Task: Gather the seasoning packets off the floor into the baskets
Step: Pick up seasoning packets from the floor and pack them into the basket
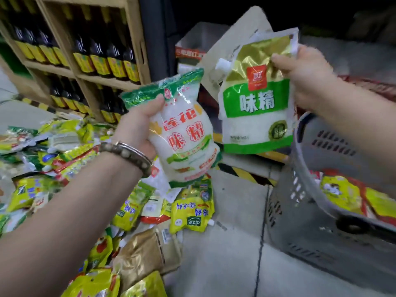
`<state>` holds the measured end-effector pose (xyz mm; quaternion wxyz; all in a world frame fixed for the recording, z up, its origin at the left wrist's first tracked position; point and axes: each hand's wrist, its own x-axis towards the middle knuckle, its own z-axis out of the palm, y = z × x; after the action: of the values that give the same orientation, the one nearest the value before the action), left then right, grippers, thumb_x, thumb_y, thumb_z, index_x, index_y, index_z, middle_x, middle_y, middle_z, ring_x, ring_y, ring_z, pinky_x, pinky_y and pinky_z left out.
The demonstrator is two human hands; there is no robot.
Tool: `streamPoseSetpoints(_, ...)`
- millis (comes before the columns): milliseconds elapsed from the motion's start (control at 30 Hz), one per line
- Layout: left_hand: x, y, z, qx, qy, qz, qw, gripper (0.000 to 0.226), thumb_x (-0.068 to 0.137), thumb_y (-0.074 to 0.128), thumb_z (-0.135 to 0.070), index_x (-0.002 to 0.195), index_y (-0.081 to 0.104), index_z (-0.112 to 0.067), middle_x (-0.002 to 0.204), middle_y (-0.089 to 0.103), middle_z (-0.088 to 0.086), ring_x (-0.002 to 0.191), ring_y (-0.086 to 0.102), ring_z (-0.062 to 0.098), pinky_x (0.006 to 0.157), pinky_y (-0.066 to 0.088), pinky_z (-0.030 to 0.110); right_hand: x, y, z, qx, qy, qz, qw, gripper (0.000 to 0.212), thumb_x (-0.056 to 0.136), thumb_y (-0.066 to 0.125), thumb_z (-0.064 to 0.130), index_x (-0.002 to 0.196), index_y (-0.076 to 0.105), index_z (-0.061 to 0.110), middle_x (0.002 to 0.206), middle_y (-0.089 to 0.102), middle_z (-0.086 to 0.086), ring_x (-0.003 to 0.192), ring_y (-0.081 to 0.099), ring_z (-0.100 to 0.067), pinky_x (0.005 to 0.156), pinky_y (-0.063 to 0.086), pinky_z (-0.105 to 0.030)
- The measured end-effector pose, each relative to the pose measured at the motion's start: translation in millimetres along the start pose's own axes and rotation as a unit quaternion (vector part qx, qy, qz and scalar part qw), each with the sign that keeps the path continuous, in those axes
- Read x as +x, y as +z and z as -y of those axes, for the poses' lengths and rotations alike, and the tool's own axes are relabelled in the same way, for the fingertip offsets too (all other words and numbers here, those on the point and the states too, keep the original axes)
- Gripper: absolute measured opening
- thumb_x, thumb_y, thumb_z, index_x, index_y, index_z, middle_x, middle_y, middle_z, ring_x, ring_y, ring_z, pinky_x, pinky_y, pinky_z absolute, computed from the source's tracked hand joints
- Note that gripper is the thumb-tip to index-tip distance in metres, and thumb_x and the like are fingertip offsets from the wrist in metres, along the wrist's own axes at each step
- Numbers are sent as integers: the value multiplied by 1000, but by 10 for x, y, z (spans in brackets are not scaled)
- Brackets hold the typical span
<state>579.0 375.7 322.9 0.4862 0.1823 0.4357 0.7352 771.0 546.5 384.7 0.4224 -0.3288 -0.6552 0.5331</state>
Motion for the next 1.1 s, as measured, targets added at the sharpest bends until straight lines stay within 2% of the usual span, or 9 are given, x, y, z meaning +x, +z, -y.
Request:
streamPoseSetpoints(67,-11,365,19,16,-4,33,999,33,91,51,-20,120,59,-4,111,67,13,99,67,28,75,57,46,-67,-438,234,-2,-24,-23,999,18,95,46,3,91,58,15,73,73,7,76,70,-8,64,55,-26)
streamPoseSetpoints(200,-9,1211,151,29,-25,113,993,17,90,56,-23,95,65,-10,97,71,10,91,69,27,78,56,49,-258,-1396,539,-54,-48,-70,995,20,94,48,2,90,61,17,87,74,2,89,70,-14,72,57,-30)
streamPoseSetpoints(300,54,1826,417,38,-46,158,986,18,89,58,-24,98,63,-10,101,69,11,93,68,29,82,54,52,-373,-2145,539,-115,-42,-106,987,19,93,50,4,90,62,19,82,74,6,82,71,-9,70,57,-27)
streamPoseSetpoints(433,105,2476,953,51,-96,186,976,30,89,59,-23,112,61,-5,109,67,14,99,65,32,85,52,54,-572,-2994,260,-175,21,-107,979,23,89,53,6,108,66,12,105,71,-10,99,68,-23,86,56,-40)
streamPoseSetpoints(567,154,2868,1613,83,-165,189,965,31,89,57,-20,114,62,-2,112,66,16,99,66,33,84,54,49,-851,-3569,-207,-187,124,-73,972,21,88,52,3,102,66,10,96,73,-8,85,71,-21,77,58,-33)
streamPoseSetpoints(633,188,2943,1909,126,-204,183,953,22,89,58,-23,102,65,-7,108,68,15,93,66,32,84,53,47,-974,-3723,-442,-171,173,-56,968,20,86,53,4,103,65,7,94,74,-9,82,71,-20,73,59,-28)
streamPoseSetpoints(733,258,2951,2284,214,-261,157,928,29,87,61,-28,104,63,-5,115,65,19,104,63,37,90,50,54,-1129,-3868,-789,-140,250,-40,957,15,81,56,7,95,63,6,80,74,-8,68,71,-17,59,58,-24)
streamPoseSetpoints(900,319,2889,2687,296,-336,151,881,41,90,56,-28,114,60,5,110,67,21,98,66,36,78,54,42,-1407,-4072,-1389,4,383,56,922,65,41,94,27,96,71,2,99,70,-24,83,71,-31,66,59,-37)
streamPoseSetpoints(1100,409,2792,2966,363,-395,176,825,32,90,55,-21,111,61,1,106,69,18,97,66,32,86,52,42,-1627,-4069,-1865,110,428,78,894,61,22,98,23,76,76,5,94,71,-23,78,72,-26,63,58,-28)
